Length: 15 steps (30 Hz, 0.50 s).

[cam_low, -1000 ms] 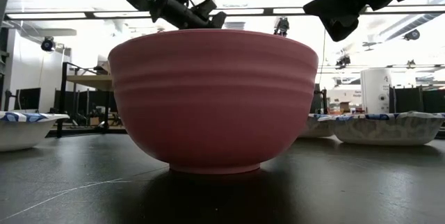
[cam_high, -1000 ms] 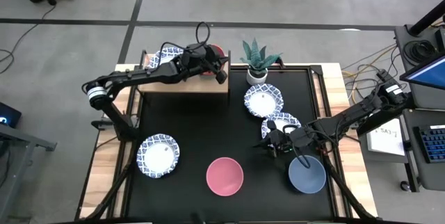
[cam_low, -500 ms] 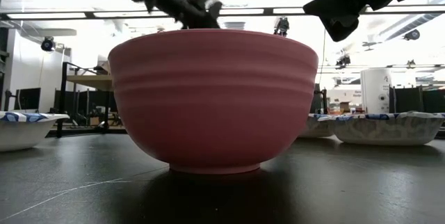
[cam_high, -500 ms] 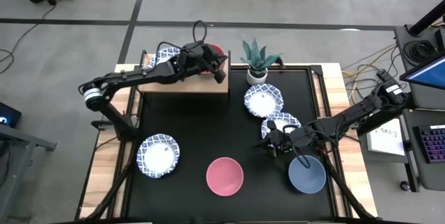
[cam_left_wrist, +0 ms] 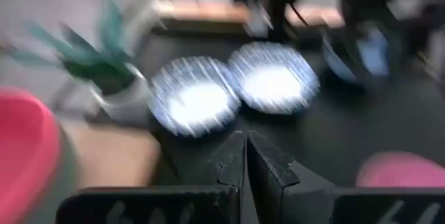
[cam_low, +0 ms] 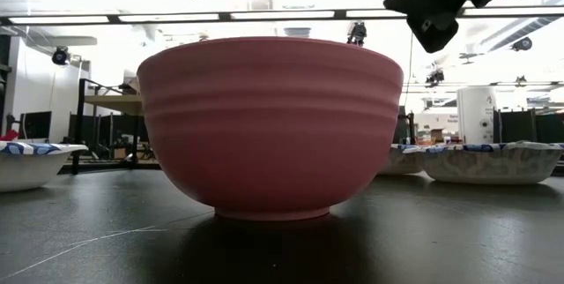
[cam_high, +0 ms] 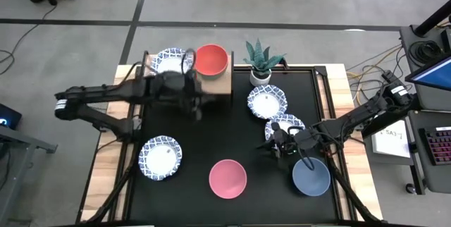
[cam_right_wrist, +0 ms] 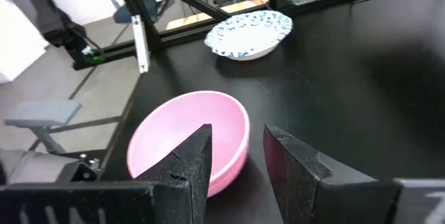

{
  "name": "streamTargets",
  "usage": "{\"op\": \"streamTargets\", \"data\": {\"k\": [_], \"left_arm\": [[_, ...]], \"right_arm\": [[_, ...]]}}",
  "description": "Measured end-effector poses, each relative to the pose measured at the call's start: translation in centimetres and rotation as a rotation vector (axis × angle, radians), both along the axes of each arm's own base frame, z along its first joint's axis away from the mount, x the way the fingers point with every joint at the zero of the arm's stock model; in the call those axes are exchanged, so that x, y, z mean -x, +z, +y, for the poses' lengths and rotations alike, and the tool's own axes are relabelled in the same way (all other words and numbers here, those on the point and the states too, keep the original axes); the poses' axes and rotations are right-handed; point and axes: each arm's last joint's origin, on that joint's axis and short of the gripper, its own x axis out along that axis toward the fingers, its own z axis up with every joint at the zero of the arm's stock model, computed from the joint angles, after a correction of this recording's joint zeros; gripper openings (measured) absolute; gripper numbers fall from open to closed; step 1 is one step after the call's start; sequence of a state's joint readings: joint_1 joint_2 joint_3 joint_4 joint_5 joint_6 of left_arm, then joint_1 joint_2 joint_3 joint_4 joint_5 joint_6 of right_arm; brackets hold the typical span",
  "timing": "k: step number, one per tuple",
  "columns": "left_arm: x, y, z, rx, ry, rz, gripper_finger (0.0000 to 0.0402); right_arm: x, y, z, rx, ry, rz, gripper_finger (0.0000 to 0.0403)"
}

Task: Place and stack bowls onto a shelf
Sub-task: Stack the white bowl on top of the white bowl on the shelf

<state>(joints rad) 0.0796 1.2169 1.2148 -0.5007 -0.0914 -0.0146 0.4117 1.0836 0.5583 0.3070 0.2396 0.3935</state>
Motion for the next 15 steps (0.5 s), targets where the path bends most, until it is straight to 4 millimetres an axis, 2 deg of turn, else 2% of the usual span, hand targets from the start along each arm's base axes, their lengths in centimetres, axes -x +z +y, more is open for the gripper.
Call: {"op": "streamTargets", "data": {"k": [5, 10, 15], "left_arm": [[2.5, -1.8, -3.9, 0.171, -0.025, 0.272, 0.0000], [4.8, -3.7, -7.0, 0.389, 0.140, 0.537, 0.0000], [5.9, -5.0, -10.1, 0.502, 0.286, 0.673, 0.0000]], "right_arm": [[0.1, 0.3, 0.3, -0.011, 0.013, -0.025, 0.0118], [0.0, 0.3, 0.3, -0.005, -0.009, -0.028, 0.0118], [0.1, 0.3, 0.3, 0.007, -0.008, -0.030, 0.0118]]}}
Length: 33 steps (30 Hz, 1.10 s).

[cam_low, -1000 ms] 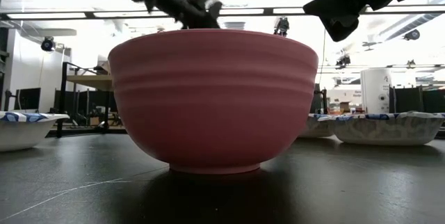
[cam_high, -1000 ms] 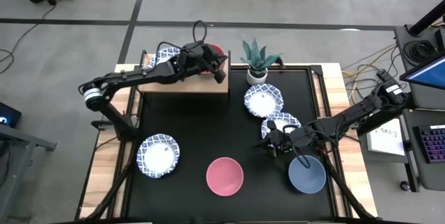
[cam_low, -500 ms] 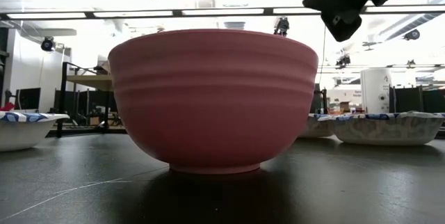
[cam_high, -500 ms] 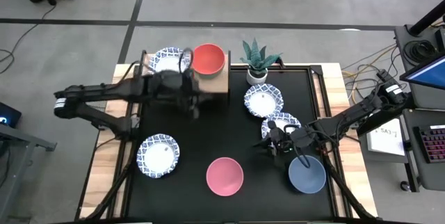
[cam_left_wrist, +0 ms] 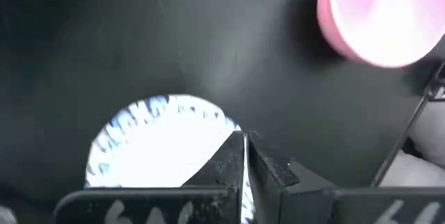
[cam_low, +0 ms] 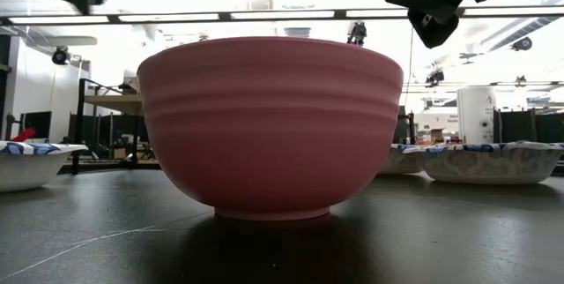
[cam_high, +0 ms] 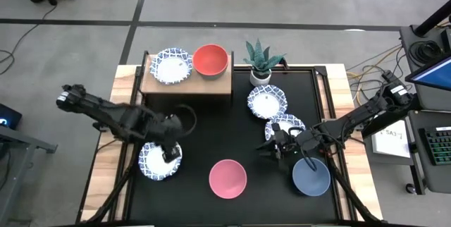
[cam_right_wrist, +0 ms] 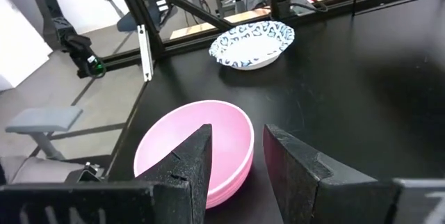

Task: Place and stack bowls onto a shelf
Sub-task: Stack the white bowl on top of the white bowl on the shelf

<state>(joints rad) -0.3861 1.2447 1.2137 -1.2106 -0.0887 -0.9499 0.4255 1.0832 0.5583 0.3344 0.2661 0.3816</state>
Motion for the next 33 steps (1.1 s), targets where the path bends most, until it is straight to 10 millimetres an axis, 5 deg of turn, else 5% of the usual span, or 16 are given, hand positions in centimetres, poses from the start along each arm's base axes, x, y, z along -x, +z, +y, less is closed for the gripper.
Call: {"op": "streamTargets", "data": {"k": [6, 19, 33], "left_arm": [[0.2, -1.9, -3.3, 0.015, 0.071, 0.154, 0.0023], [-3.1, -8.3, -7.3, -0.105, 0.077, 0.341, 0.0169], [-4.1, -13.5, -8.1, -0.147, 0.084, 0.348, 0.0159]], "right_arm": [[0.0, 0.0, 0.0, 0.019, -0.003, -0.003, 0.0118], [0.0, 0.0, 0.0, 0.041, 0.005, -0.006, 0.0118], [0.0, 0.0, 0.0, 0.039, 0.015, -0.005, 0.0118]]}}
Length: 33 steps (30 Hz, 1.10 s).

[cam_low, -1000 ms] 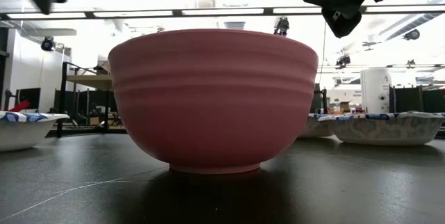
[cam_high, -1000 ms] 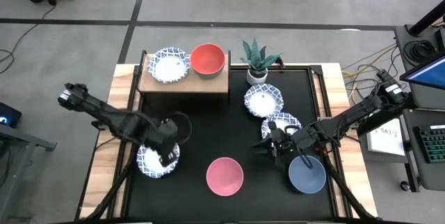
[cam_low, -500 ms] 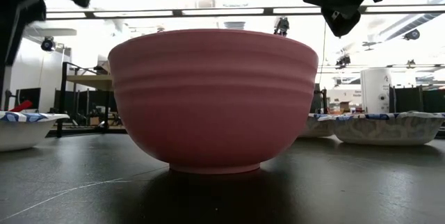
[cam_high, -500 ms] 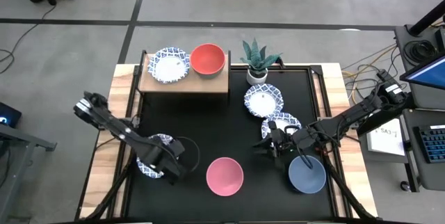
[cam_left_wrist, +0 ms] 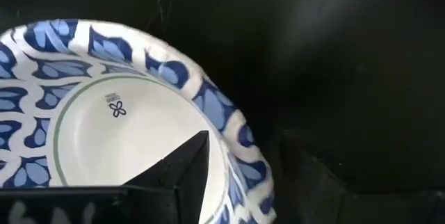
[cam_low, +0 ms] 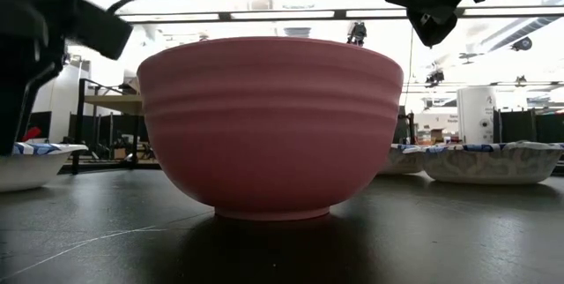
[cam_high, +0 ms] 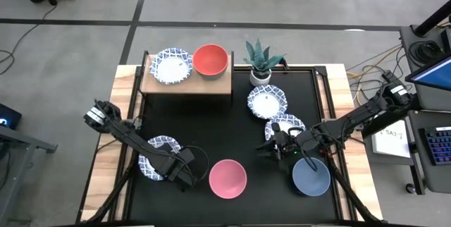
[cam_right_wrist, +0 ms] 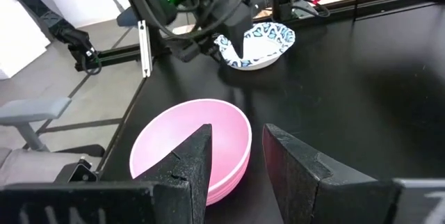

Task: Place and stack bowls onto a shelf
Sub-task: Stack the white bowl on top of the white bowl on the shelf

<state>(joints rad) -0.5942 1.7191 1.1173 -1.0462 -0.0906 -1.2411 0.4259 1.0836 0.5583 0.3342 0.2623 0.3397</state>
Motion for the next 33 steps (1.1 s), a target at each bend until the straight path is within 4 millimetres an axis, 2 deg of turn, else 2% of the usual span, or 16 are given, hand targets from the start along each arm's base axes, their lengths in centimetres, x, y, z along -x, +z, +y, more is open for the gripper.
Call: {"op": "streamTargets", "data": {"k": [8, 12, 19, 22, 26, 30, 33], "left_arm": [[0.5, -1.2, 0.4, -0.015, 0.018, 0.006, 0.0138], [0.5, -1.2, 0.4, -0.023, 0.016, 0.002, 0.0105], [0.6, -1.1, 0.3, -0.027, 0.001, 0.000, 0.0019], [0.7, -0.7, 0.1, -0.016, -0.012, -0.006, 0.0007], [0.3, 1.6, -0.7, 0.017, -0.124, -0.024, 0.0005], [-0.1, 5.3, -1.3, -0.040, -0.299, -0.020, 0.0002], [-0.3, 8.3, -2.0, -0.081, -0.506, -0.047, 0.0001]], "right_arm": [[0.0, 0.0, 0.0, -0.008, -0.002, 0.001, 0.0118], [0.0, 0.1, 0.0, -0.011, -0.002, -0.007, 0.0118], [0.0, 0.2, 0.0, -0.014, -0.002, -0.014, 0.0118], [0.0, 0.1, 0.0, -0.013, -0.002, -0.013, 0.0118], [0.0, 0.1, 0.0, -0.009, -0.001, -0.014, 0.0118], [0.0, 0.1, 0.0, -0.007, 0.000, -0.014, 0.0118], [0.0, 0.1, 0.0, -0.004, 0.000, -0.015, 0.0118]]}}
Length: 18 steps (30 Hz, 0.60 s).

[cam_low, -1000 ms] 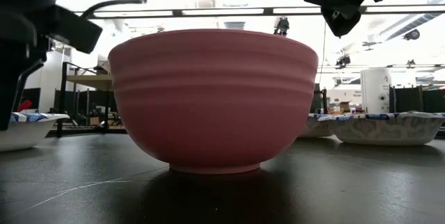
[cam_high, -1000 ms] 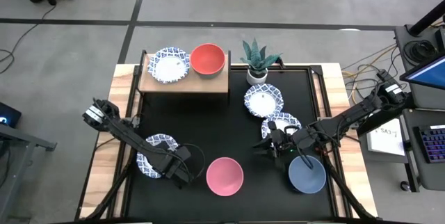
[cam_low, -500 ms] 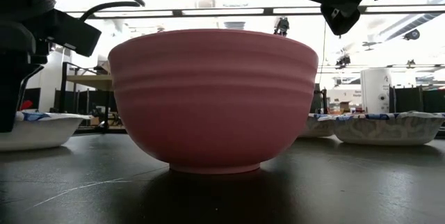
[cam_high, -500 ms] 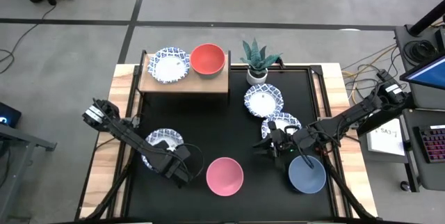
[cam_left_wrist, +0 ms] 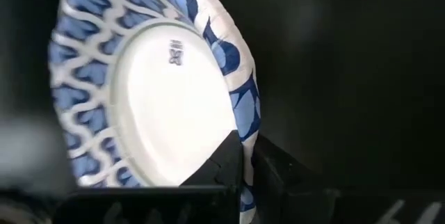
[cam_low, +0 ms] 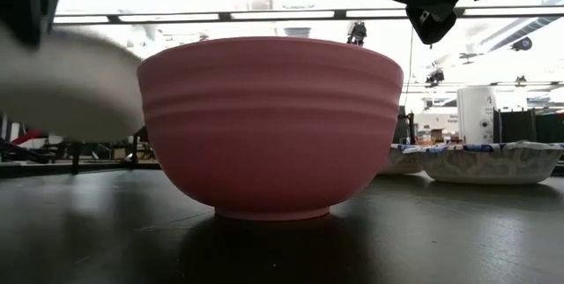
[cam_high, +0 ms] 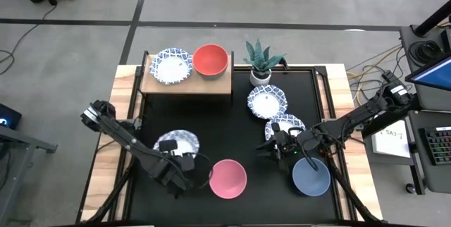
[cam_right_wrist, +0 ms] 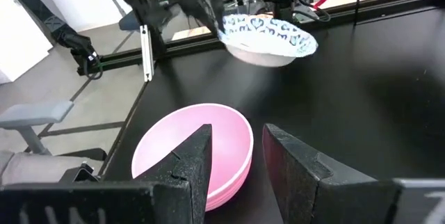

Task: Place and stack bowls onto a shelf
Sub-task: Stack the white bowl on top of the white bowl on the shelf

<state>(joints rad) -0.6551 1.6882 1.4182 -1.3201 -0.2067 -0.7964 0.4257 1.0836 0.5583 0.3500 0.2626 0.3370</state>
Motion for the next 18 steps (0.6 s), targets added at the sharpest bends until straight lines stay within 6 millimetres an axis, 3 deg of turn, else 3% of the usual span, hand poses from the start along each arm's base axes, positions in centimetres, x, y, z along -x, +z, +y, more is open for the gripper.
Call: {"op": "streamTargets", "data": {"k": [6, 13, 18], "left_arm": [[0.5, 6.4, -0.8, -0.149, -0.301, -0.114, 0.0000], [0.7, 12.0, 1.4, -0.307, -0.335, -0.302, 0.0000], [1.0, 14.2, 4.4, -0.446, -0.300, -0.388, 0.0000]], "right_arm": [[0.0, 0.0, 0.0, 0.000, 0.000, 0.000, 0.0118], [0.0, 0.0, 0.0, 0.009, 0.003, -0.001, 0.0118], [0.0, 0.0, 0.0, 0.010, 0.003, -0.001, 0.0118]]}}
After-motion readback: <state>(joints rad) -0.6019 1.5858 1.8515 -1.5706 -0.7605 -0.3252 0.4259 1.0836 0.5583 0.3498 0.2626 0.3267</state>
